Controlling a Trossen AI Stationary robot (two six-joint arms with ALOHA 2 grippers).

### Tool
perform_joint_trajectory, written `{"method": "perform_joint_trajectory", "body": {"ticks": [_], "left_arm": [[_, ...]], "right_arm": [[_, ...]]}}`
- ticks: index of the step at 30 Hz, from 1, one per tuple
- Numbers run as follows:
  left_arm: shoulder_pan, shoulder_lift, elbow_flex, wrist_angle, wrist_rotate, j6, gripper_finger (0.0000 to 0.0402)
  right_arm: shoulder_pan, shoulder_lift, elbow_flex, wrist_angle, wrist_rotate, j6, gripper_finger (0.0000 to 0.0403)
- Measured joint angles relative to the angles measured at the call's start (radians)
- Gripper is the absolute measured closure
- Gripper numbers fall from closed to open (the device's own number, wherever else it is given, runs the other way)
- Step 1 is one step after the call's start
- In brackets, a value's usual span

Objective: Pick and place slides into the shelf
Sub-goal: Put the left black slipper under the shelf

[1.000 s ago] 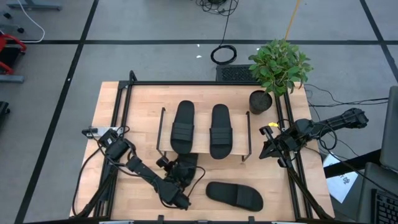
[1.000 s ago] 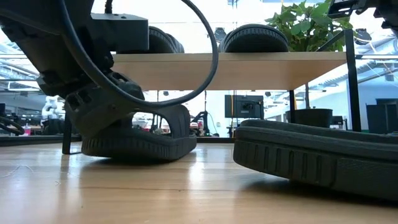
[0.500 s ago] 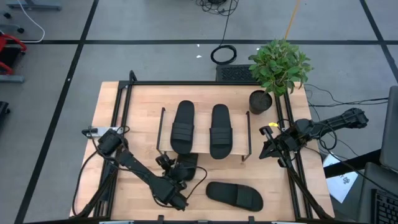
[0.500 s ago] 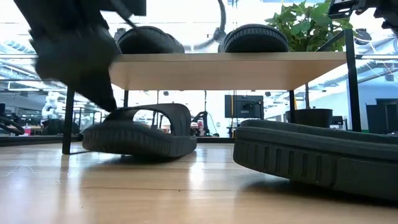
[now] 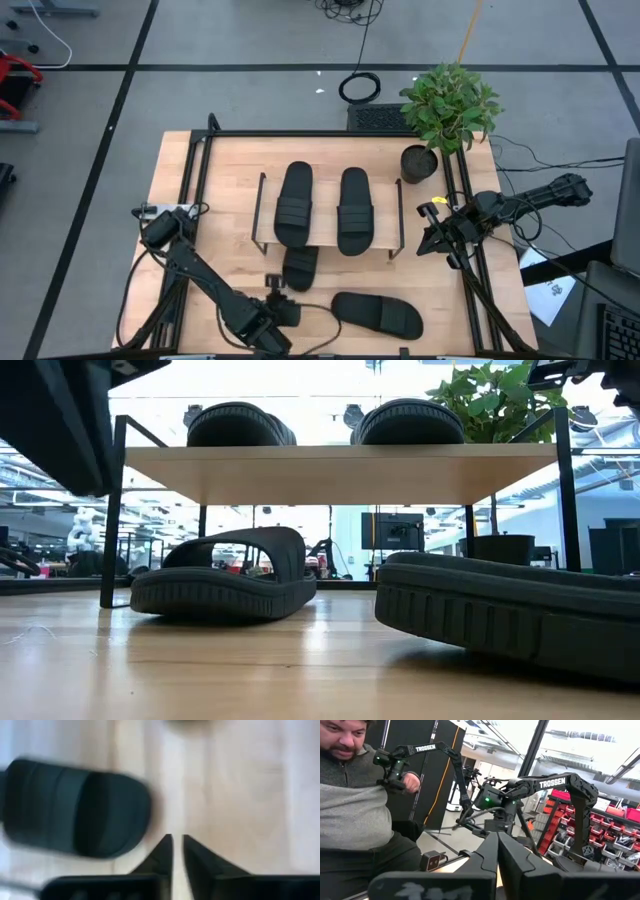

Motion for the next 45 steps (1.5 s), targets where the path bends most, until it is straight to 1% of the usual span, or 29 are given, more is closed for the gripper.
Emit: {"method": "perform_joint_trajectory", "body": {"ticks": [1,2,4,6,8,11,15,19,25,37,43,45], "left_arm": [[0.0,0.0,-0.005,0.024,0.004,0.035,0.0386],[0.002,0.0,-0.007,0.043,0.003,0.064,0.0391],[0.009,0.0,-0.015,0.071,-0.011,0.104,0.039],[0.026,-0.001,-0.035,0.095,0.003,0.127,0.0396],[0.045,-0.001,-0.08,0.156,0.011,0.136,0.0399],[0.06,0.001,-0.13,0.198,0.005,0.181,0.04],[0.077,0.0,-0.177,0.269,0.035,0.19,0.0401],[0.092,0.0,-0.204,0.336,0.035,0.212,0.0401],[0.118,0.0,-0.205,0.339,0.036,0.251,0.0401],[0.175,0.0,-0.205,0.333,-0.005,0.295,0.0401],[0.191,0.0,-0.205,0.333,-0.004,0.306,0.0401],[0.192,0.0,-0.205,0.336,0.013,0.329,0.0401]], "right_arm": [[0.0,0.0,0.0,0.001,0.0,0.0,0.0403],[0.0,0.0,0.0,0.001,0.0,0.0,0.0403],[0.0,0.0,0.0,0.0,0.0,0.0,0.0403],[0.0,0.0,0.0,0.001,0.0,0.001,0.0403],[0.0,0.0,0.0,0.0,0.0,0.001,0.0403],[0.0,0.0,0.0,0.001,0.0,-0.001,0.0403],[0.0,0.0,0.0,0.001,0.0,-0.002,0.0403],[0.0,0.0,0.0,0.001,0.0,-0.002,0.0403],[0.0,0.0,0.0,0.001,0.0,-0.002,0.0403],[0.0,0.0,0.0,0.001,0.0,0.0,0.0403],[0.0,0.0,0.0,0.001,0.0,0.0,0.0403],[0.0,0.0,0.0,0.001,0.0,0.0,0.0403]]}}
